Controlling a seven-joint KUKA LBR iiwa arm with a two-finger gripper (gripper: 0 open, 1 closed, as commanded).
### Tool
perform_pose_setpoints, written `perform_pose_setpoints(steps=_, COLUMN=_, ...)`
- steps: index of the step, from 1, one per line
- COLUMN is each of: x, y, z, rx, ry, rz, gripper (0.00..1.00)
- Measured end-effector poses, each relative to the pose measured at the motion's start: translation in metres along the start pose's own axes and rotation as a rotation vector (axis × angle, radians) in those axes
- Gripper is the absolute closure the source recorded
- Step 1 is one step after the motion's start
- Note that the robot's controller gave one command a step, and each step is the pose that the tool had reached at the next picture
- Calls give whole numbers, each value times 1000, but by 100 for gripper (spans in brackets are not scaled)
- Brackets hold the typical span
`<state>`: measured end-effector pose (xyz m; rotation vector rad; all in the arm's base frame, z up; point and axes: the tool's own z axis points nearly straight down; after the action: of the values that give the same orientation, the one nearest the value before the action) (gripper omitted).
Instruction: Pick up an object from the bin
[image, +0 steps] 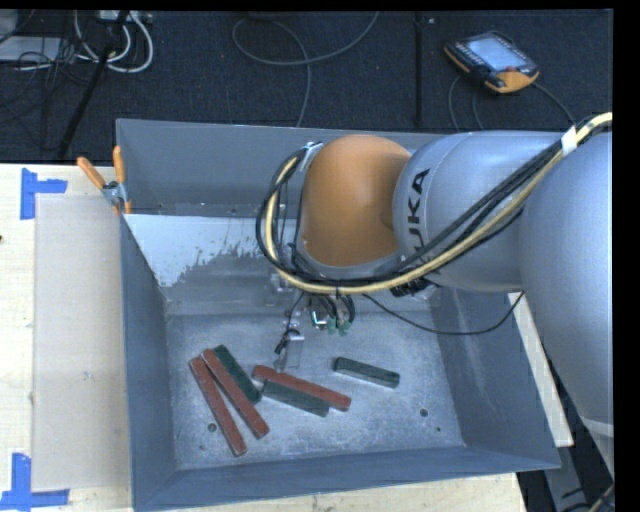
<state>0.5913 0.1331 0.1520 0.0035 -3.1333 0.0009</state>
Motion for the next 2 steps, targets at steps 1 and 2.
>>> perform_pose_setpoints(steps=1, x=-2, y=-1, z=-4, rx=-1, ry=-7, rz=3, gripper=0)
perform_pose_setpoints(steps=2, x=17, y=-22, z=63, rx=-2, ry=-12, rz=2, gripper=0)
